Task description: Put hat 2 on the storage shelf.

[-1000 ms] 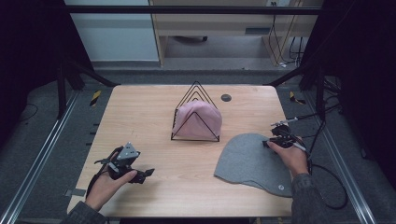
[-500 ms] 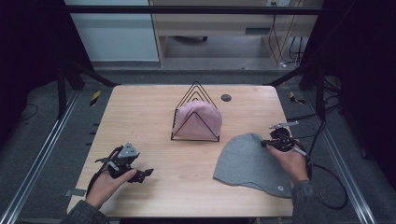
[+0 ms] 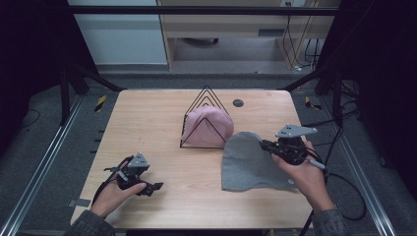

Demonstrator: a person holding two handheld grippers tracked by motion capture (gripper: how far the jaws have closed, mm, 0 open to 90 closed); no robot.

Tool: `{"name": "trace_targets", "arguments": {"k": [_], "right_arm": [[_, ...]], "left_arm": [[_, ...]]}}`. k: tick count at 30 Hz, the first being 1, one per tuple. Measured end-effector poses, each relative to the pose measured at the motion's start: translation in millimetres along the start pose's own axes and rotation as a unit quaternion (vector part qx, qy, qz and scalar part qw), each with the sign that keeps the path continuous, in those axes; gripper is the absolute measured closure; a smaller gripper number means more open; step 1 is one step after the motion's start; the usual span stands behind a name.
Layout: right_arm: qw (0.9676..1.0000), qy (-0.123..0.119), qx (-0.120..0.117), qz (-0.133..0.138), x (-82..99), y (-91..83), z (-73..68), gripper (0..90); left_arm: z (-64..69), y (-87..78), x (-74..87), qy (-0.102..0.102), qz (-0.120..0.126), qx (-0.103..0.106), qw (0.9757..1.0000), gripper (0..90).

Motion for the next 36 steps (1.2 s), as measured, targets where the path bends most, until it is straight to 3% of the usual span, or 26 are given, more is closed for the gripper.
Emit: {"name": "trace_targets", "arguments": {"k": [1,8,12,19,30,36], "right_arm": [[1.0,0.0,0.0,0.0,0.0,0.0,0.0,86.3],[0.9969,-0.053,-0.025,0.051,-60.2,-22.3,-43.4,86.3],[0.9946,-0.073,-0.038,0.063,-78.5,-25.6,-61.3,86.3],[0.9917,-0.091,-0.055,0.073,-100.0,-18.9,-83.7,86.3],[0.9863,-0.111,-0.086,0.088,-132.7,-10.1,-118.9,86.3],[0.9845,-0.116,-0.095,0.09,-141.7,-5.1,-134.0,86.3]], "left_arm": [[0.8,0.5,-0.2,0.003,-0.001,0.0,1.0,8.4],[10.0,-1.8,-5.8,0.02,0.006,0.011,0.9997,8.8],[16.3,-1.5,-9.3,0.027,0.015,0.026,0.9992,8.9],[24.4,-4.1,-16.8,0.043,0.032,0.033,0.998,9.3],[20.3,-14.4,-25.0,0.043,0.062,0.014,0.997,12.1],[19.7,-19.4,-30.7,0.04,0.083,0.011,0.9957,15.2]]}}
Point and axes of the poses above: each handheld gripper's, and its own axes: y roughly forward along the jaws, x roughly out of its underside, z roughly to its right, the point moved 10 cm from there along y, roughly forward along the jaws, and after that the axes turned 9 degrees about x, right-handed, at the moved point
